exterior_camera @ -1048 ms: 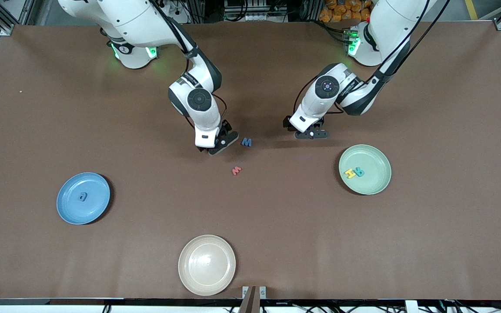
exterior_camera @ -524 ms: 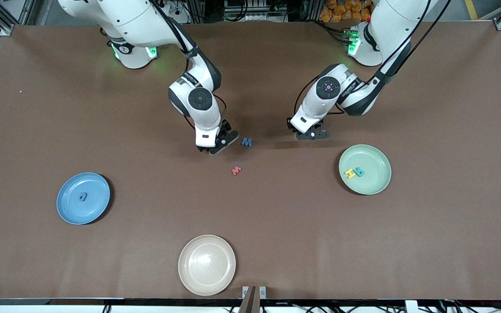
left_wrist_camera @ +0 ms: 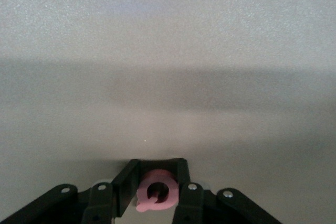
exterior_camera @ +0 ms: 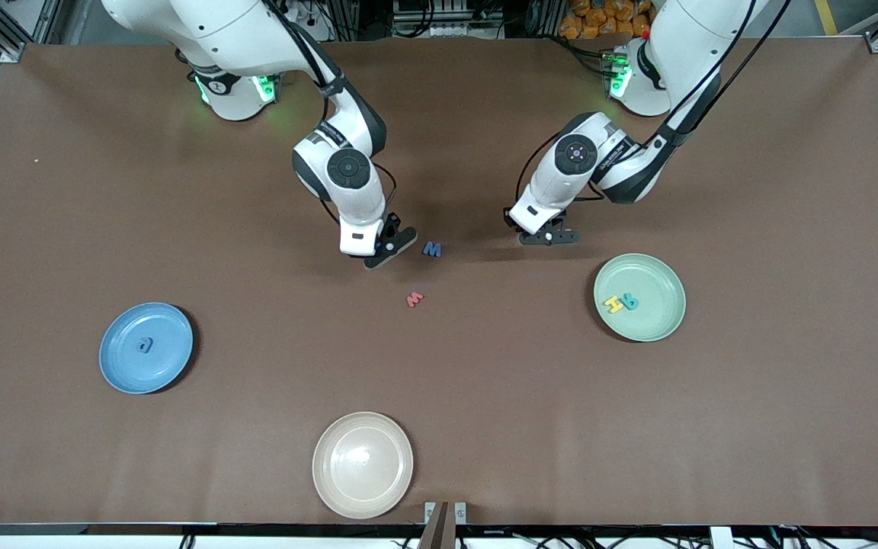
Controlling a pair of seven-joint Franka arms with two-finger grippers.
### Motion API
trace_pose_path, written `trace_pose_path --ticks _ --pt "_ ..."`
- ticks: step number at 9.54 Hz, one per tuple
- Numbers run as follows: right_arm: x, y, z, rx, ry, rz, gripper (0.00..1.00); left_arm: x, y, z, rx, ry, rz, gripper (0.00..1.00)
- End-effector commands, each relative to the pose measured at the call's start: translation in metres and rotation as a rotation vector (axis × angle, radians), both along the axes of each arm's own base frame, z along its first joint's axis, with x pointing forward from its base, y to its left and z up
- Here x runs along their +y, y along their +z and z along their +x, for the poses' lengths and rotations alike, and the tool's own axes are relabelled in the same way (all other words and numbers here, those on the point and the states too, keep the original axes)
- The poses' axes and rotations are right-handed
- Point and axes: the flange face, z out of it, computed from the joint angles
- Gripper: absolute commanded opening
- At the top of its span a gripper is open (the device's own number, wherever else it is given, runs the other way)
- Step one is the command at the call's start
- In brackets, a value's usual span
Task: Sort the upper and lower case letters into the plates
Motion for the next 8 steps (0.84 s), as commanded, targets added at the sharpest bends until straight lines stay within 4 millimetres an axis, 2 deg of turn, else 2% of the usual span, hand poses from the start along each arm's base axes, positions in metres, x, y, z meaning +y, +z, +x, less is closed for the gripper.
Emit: trace_pose_path --ticks 1,5,7,8 --pt "-0.007 0.021 0.003 -0.031 -0.023 0.005 0.0 -0.003 -0.002 0.0 -0.001 0.009 -0.012 0.23" --pt "-0.036 0.066 0.052 -0.106 -0.159 0.056 0.0 -0.007 0.006 0.01 -0.01 0.018 -0.013 0.17" --pt "-0.076 0.086 0.095 -0.103 -0.292 0.011 0.0 -0.011 0.015 0.023 0.0 0.019 0.01 0.17" --pt "-0.108 0.094 0.116 -0.09 -0.353 -0.03 0.0 -0.013 0.02 0.029 0.005 0.017 0.021 0.16"
